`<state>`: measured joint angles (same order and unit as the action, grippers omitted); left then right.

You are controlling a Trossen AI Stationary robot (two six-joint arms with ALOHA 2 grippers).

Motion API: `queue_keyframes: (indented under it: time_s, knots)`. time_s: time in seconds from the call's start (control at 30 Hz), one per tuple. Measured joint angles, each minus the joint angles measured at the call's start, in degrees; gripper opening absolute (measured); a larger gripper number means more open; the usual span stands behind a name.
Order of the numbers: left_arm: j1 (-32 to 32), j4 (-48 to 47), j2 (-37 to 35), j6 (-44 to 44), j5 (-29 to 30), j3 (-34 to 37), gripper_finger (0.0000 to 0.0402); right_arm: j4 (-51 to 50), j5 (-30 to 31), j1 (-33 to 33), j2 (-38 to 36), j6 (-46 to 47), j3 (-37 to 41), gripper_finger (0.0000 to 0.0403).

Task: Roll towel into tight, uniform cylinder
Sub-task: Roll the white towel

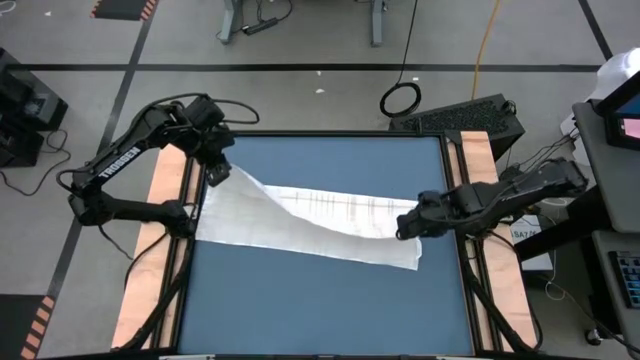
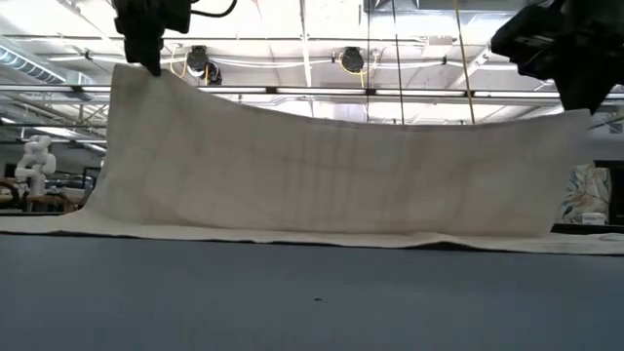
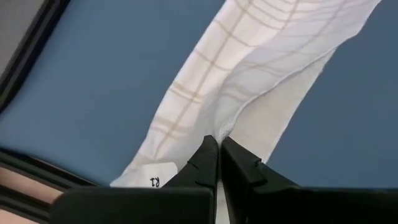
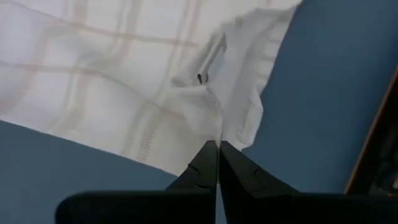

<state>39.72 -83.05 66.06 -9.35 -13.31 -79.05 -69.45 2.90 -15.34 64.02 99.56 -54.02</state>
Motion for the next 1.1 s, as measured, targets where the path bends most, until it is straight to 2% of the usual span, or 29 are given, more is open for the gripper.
queue_keyframes:
  time_s: [0.23,0.47,0.53,0.67,0.8,0.93,1.1]
  knots:
    - [0.00,0.25,0.01,-0.06,1.31,0.00,0.0012,0.33,0.00,-5.14,5.70,5.55,0.00,0.0000]
    - [0.00,5.51,-0.02,-0.13,10.23,-0.34,0.0012,1.44,2.20,-5.06,6.33,11.41,-0.32,0.0000]
    - [0.00,8.74,-0.02,-0.52,13.47,-1.16,0.0012,0.21,6.09,-3.96,5.16,12.72,-1.88,0.0000]
    - [0.04,16.53,-0.04,-3.04,18.21,-2.72,0.0012,-4.00,17.87,-0.34,2.75,13.74,-5.81,0.0000]
    - [0.46,26.76,0.17,-3.24,22.37,-2.82,0.0012,-6.75,26.60,5.10,0.47,11.22,-8.72,0.0000]
    - [1.68,32.65,1.43,-2.99,24.89,-2.86,0.0012,-6.23,32.49,11.99,-0.87,6.92,-10.47,0.0000]
    - [4.47,32.53,4.88,-3.08,24.98,-2.89,0.0012,-3.45,35.88,20.99,-0.91,-2.26,-11.26,0.0000]
